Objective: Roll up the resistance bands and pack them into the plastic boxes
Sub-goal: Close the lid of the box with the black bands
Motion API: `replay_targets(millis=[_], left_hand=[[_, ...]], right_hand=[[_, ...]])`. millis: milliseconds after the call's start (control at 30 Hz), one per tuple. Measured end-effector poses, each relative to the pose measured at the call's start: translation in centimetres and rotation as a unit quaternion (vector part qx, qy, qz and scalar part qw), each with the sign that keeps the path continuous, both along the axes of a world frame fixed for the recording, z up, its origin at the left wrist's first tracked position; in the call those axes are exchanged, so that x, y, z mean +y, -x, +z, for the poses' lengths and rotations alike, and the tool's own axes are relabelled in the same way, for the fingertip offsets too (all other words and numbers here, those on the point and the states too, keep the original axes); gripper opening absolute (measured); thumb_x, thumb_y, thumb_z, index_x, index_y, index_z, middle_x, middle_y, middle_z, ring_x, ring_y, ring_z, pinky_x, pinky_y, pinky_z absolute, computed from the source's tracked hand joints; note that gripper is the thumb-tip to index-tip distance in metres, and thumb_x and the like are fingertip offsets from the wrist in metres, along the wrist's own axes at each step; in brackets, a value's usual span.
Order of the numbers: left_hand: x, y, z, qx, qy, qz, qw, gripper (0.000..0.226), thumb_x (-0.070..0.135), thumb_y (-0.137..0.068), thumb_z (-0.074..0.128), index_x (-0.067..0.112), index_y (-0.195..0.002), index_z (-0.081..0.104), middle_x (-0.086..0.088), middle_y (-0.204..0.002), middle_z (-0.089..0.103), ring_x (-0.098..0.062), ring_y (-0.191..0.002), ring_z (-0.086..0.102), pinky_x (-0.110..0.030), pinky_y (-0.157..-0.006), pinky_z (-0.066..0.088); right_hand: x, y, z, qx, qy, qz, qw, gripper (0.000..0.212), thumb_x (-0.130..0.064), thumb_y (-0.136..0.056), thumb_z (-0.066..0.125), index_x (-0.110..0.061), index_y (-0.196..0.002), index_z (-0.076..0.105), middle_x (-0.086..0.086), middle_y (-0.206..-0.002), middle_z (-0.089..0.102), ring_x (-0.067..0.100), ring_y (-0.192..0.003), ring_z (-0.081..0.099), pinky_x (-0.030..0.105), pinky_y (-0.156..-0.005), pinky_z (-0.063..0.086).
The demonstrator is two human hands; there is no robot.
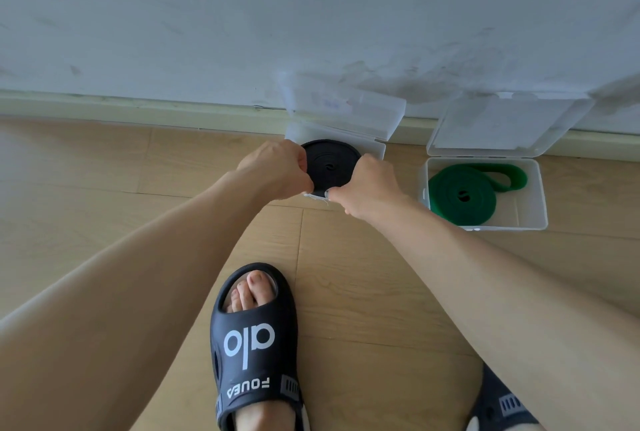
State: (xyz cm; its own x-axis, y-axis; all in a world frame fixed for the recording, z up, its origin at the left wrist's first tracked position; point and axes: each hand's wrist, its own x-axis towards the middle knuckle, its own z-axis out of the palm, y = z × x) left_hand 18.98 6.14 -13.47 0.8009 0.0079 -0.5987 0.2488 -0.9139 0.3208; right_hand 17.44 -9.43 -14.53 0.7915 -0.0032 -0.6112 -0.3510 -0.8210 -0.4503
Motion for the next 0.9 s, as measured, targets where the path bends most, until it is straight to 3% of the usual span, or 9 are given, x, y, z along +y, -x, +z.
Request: replay_targets(millis=[100, 300, 400, 467, 567, 667, 733, 800, 900], left_hand=[[0.1, 0.0, 0.0, 0.026, 0.037, 0.023, 0.999, 0.011, 0.020, -0.078, 0.073, 0.022, -0.079, 0.062, 0.001, -0.084, 0.062, -0.018, -0.069, 0.053, -0.027, -0.061, 0.044], [1.5, 1.3, 0.8, -0.008, 0.136, 0.103, 0.985, 0.012, 0.028, -0.082, 0.075, 0.021, -0.083, 0.065, 0.005, -0.077, 0.063, -0.014, -0.065, 0.053, -0.025, -0.055, 0.040], [2.3, 1.1, 1.6, -0.099, 0.147, 0.192, 0.965, 0.015, 0.034, -0.087, 0.070, 0.022, -0.091, 0.063, 0.006, -0.082, 0.064, -0.013, -0.070, 0.056, -0.027, -0.059, 0.040], [2.7, 0.7, 2.3, -0.145, 0.158, 0.263, 0.941, 0.022, 0.034, -0.088, 0.066, 0.026, -0.108, 0.059, 0.008, -0.095, 0.063, -0.015, -0.086, 0.060, -0.030, -0.067, 0.044], [2.8, -0.3, 3.1, -0.136, 0.234, 0.317, 0.909, 0.051, 0.030, -0.090, 0.064, 0.033, -0.137, 0.044, 0.012, -0.123, 0.058, -0.008, -0.103, 0.056, -0.024, -0.074, 0.041], [2.8, -0.8, 3.5, -0.105, 0.303, 0.322, 0.891, 0.067, 0.032, -0.075, 0.068, 0.031, -0.138, 0.044, 0.014, -0.130, 0.061, -0.011, -0.117, 0.058, -0.033, -0.098, 0.049], [2.8, -0.5, 3.7, -0.088, 0.287, 0.283, 0.911, 0.065, 0.035, -0.068, 0.066, 0.037, -0.131, 0.049, 0.014, -0.124, 0.065, -0.015, -0.118, 0.061, -0.044, -0.107, 0.047], [2.7, 0.0, 3.4, -0.084, 0.274, 0.234, 0.929, 0.059, 0.032, -0.072, 0.065, 0.045, -0.127, 0.050, 0.011, -0.124, 0.062, -0.017, -0.113, 0.065, -0.042, -0.102, 0.049], [2.9, 0.9, 2.8, -0.094, 0.271, 0.170, 0.943, 0.054, 0.015, -0.080, 0.063, 0.046, -0.123, 0.054, 0.008, -0.124, 0.061, -0.014, -0.111, 0.066, -0.032, -0.089, 0.051]], right_hand=[[0.2, 0.2, 0.5, 0.005, 0.004, 0.011, 1.000, 0.046, -0.041, -0.087, 0.076, -0.009, -0.101, 0.046, 0.003, -0.078, 0.046, 0.015, -0.056, 0.039, 0.028, -0.044, 0.026], [-0.4, 2.4, 1.3, -0.096, 0.017, 0.068, 0.993, 0.041, -0.029, -0.098, 0.063, 0.000, -0.123, 0.048, 0.015, -0.119, 0.051, 0.028, -0.099, 0.054, 0.032, -0.075, 0.042], [-1.1, 2.7, 2.4, -0.196, 0.030, 0.084, 0.977, 0.034, -0.025, -0.098, 0.060, -0.005, -0.124, 0.050, 0.013, -0.123, 0.049, 0.030, -0.100, 0.055, 0.036, -0.077, 0.045], [-2.3, 2.1, 3.2, -0.263, 0.011, 0.019, 0.964, 0.029, -0.023, -0.097, 0.060, -0.006, -0.120, 0.053, 0.010, -0.115, 0.054, 0.029, -0.096, 0.055, 0.036, -0.075, 0.043], [-3.8, 0.2, 4.5, -0.247, -0.099, -0.191, 0.945, 0.029, -0.026, -0.097, 0.058, -0.013, -0.123, 0.052, 0.007, -0.114, 0.059, 0.025, -0.101, 0.058, 0.037, -0.086, 0.047], [-4.4, -1.3, 5.0, -0.197, -0.188, -0.235, 0.933, 0.028, -0.034, -0.102, 0.048, -0.028, -0.128, 0.056, -0.004, -0.115, 0.060, 0.014, -0.101, 0.057, 0.037, -0.097, 0.047], [-4.2, -1.3, 4.9, -0.182, -0.231, -0.223, 0.930, 0.026, -0.039, -0.103, 0.043, -0.021, -0.107, 0.061, -0.005, -0.092, 0.056, 0.011, -0.086, 0.053, 0.031, -0.092, 0.048], [-4.0, -0.8, 4.5, -0.189, -0.232, -0.209, 0.931, 0.040, -0.040, -0.104, 0.044, -0.003, -0.098, 0.059, 0.007, -0.085, 0.054, 0.013, -0.073, 0.045, 0.015, -0.072, 0.040], [-4.2, 0.4, 3.1, -0.232, -0.190, -0.123, 0.946, 0.030, -0.032, -0.100, 0.058, -0.005, -0.087, 0.062, -0.004, -0.080, 0.057, 0.007, -0.071, 0.047, 0.019, -0.065, 0.035]])
